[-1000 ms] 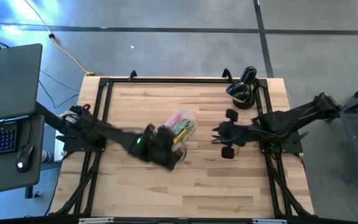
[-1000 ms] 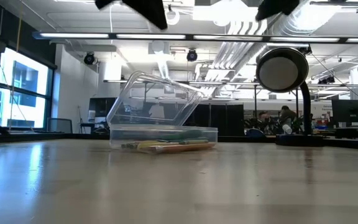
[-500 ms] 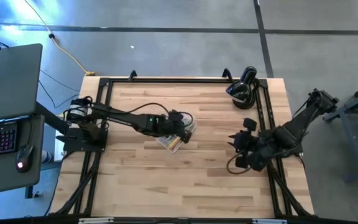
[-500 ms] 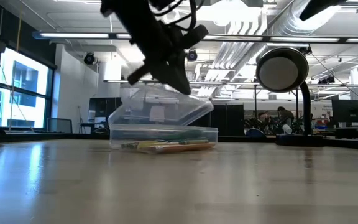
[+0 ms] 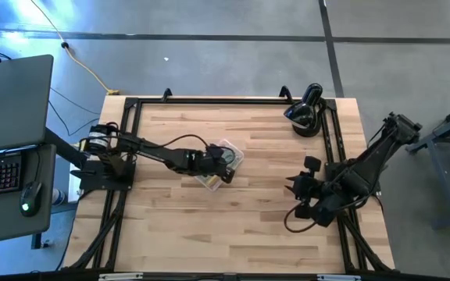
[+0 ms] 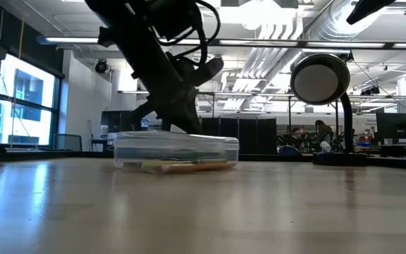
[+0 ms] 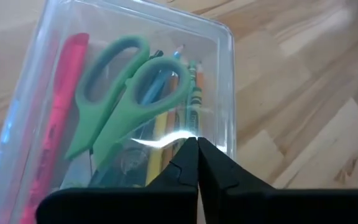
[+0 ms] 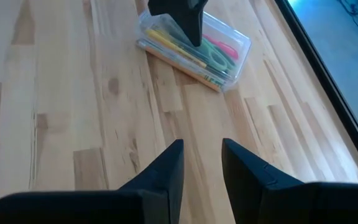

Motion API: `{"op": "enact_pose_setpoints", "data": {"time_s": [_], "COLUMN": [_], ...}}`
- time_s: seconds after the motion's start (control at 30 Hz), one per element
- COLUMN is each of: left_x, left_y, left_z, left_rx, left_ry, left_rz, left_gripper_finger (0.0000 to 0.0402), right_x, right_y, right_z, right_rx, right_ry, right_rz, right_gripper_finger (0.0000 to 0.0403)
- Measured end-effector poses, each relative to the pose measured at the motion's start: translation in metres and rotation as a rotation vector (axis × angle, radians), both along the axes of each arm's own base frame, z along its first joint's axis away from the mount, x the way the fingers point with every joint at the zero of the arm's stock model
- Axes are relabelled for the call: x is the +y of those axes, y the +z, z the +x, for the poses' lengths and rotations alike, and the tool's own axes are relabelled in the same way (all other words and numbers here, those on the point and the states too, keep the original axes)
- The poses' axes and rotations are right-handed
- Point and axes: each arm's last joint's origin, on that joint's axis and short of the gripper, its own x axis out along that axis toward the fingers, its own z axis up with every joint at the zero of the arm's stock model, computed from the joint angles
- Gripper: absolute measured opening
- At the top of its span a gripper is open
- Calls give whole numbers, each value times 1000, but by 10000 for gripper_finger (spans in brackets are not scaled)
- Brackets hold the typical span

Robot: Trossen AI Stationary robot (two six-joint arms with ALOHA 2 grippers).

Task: Pick & place school supplies into a supply box
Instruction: Close the supply box

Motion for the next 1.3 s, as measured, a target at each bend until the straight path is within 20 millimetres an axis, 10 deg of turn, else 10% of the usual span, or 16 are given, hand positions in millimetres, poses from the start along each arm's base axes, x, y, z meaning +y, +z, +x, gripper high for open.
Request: {"op": "enact_pose_setpoints", "data": {"time_s": [0.6, 1.07, 1.3], "left_x": [-9, -11, -3], "left_y": [-21, -19, -19], "left_z": [7, 13, 14], "left_rx": [25, -41, -46], "left_ry": [-55, -96, -94], "left_rz": [11, -15, -55], "left_gripper_finger": [12, 19, 10], "right_x": [10, -20, -29], "right_y": [-15, -150, -188], "right_z": [13, 32, 62], "right_rx": [-49, -620, -518], "right_ry": [-13, -113, -128], "right_rz": [-21, 236, 172], "right_gripper_finger": [87, 46, 5]}}
